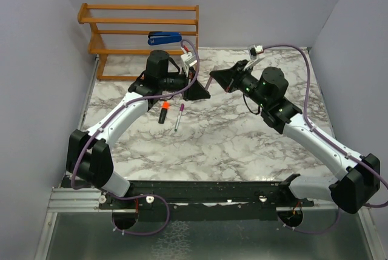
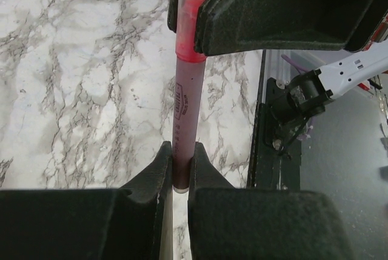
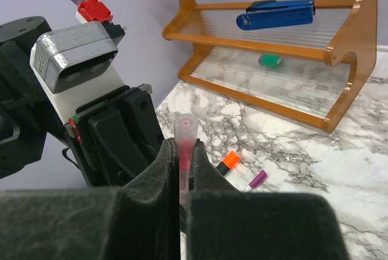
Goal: Insert the pens into the pen caps
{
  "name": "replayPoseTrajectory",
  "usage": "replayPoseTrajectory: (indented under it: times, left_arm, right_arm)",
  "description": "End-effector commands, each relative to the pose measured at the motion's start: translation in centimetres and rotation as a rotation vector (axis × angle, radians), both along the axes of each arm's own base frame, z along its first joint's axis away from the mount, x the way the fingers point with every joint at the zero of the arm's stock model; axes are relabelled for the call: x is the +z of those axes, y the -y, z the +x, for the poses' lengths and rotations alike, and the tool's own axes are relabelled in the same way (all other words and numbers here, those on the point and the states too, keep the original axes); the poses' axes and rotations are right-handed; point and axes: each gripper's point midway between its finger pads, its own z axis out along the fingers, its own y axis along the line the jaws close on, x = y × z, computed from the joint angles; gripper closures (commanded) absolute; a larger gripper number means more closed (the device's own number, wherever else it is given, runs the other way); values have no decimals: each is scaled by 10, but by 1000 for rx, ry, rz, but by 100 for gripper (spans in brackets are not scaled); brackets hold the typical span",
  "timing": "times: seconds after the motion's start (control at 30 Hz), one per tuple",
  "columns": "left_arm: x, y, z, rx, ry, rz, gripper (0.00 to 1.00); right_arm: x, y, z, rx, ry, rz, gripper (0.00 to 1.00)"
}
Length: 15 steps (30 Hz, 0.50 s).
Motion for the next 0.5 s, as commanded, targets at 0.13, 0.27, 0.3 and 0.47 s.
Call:
replayPoseTrajectory:
  times: [0.13,0.27,0.3,0.47]
  left_arm:
    - [109,-19,65,219,391,-131,100]
    - [111,-20,69,230,397,-131,100]
    - [112,-21,70,234,399,-131,100]
    - [117,-25,75,253,420,-123,100]
  right_arm:
    - [-159,-33,-121,434,-512,-304,100]
    - [-164,-36,-125,454,-524,-312,100]
    - [-165,-36,-126,460,-530,-313,100]
    - [-173,-38,-131,476,-553,-320,100]
